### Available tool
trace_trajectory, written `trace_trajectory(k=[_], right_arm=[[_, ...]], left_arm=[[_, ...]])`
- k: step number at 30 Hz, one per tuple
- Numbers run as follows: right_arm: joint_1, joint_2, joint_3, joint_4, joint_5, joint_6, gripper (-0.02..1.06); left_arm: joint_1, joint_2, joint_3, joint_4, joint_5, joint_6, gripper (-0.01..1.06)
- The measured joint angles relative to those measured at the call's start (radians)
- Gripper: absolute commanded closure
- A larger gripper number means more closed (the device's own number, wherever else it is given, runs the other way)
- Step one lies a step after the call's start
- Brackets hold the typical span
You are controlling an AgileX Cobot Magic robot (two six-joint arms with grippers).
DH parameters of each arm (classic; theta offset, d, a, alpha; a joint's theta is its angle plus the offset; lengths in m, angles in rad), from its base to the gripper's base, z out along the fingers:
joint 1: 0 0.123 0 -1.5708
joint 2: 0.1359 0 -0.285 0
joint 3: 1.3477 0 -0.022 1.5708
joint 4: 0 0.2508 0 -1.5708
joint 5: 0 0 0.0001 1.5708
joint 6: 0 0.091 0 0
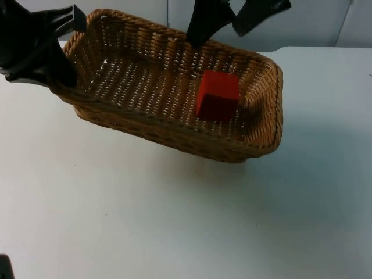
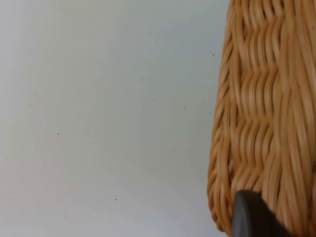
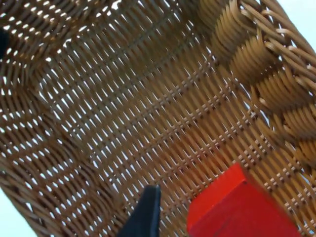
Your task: Pick up the basket with the left hand and place the cube into the basket with the right hand.
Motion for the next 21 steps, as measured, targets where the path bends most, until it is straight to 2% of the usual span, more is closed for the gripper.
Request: trace_trajectory(k=[6,12,15,16,21], right_arm=[[0.0,-0.032,-0.016,-0.003,-0.011,-0.004,0.16],[0.0,-0.097,-0.156,-0.015,-0.007,-0.008,0.16],[0.0,-0.123,-0.291,-0.142,0.05,0.026,0.16],[0.0,-0.123,-0.291,-0.142,0.05,0.026,0.16],[-0.042,-0.17,-0.356,-0.455,0.091,0.229,0.16]], left_arm=[[0.0,0.0,0.0,0.0,0.0,0.0,1.05],[0.0,0.0,0.0,0.0,0.0,0.0,1.05],[0.0,0.0,0.0,0.0,0.0,0.0,1.05],[0.0,0.0,0.0,0.0,0.0,0.0,1.05],[0.0,0.0,0.0,0.0,0.0,0.0,1.05]])
